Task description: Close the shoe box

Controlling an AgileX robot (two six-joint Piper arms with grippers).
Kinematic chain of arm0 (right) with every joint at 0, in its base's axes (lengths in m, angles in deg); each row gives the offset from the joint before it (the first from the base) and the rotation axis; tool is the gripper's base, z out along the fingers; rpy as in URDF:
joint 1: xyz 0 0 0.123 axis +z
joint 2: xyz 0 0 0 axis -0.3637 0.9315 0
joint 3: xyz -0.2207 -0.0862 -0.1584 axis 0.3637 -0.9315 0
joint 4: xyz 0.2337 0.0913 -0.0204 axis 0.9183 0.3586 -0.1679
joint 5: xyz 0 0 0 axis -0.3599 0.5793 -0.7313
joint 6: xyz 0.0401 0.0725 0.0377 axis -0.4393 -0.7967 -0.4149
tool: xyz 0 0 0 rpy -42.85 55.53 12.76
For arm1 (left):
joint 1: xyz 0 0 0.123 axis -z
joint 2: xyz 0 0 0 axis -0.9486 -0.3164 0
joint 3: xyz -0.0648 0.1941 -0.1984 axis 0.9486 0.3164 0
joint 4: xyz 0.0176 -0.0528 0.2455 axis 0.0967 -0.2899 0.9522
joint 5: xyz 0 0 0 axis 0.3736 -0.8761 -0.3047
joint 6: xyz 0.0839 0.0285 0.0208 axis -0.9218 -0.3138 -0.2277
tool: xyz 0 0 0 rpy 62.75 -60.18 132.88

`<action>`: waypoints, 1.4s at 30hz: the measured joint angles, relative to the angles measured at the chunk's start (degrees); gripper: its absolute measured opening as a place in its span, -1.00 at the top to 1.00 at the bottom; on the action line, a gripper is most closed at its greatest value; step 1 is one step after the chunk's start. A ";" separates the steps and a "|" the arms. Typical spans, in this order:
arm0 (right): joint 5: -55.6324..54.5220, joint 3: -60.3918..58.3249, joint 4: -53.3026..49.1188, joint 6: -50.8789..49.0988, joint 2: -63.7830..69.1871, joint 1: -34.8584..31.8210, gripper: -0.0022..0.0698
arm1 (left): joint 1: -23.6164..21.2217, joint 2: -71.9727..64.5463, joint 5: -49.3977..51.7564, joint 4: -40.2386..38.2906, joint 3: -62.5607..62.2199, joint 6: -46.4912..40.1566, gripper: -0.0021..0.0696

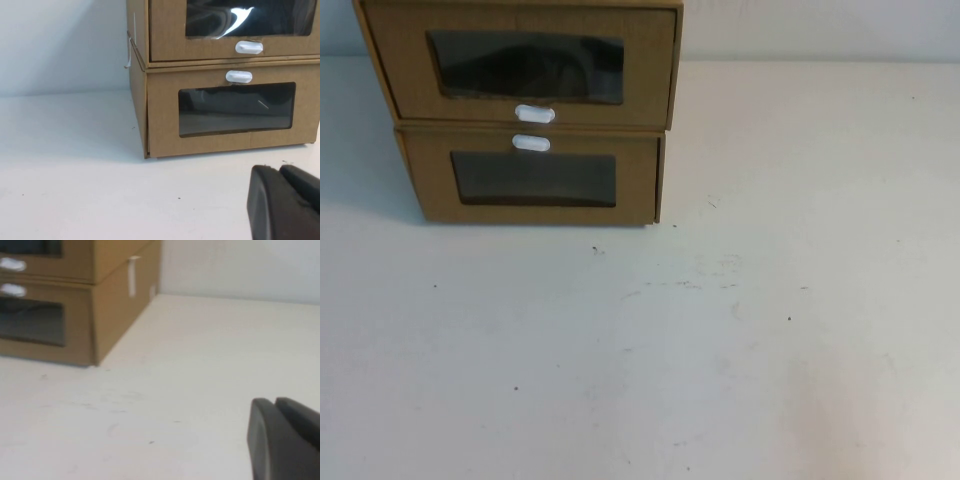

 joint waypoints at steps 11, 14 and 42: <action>-0.43 -8.95 1.74 0.00 -15.98 -14.08 0.97 | 0.00 0.00 0.00 0.00 0.00 0.00 0.96; -1.20 -9.39 2.81 0.00 -15.98 -14.12 0.97 | 0.00 0.00 0.00 0.00 0.00 0.00 0.96; 15.71 -9.39 34.83 33.13 -15.98 -14.21 0.97 | 0.00 0.00 0.00 -0.03 0.00 0.00 0.96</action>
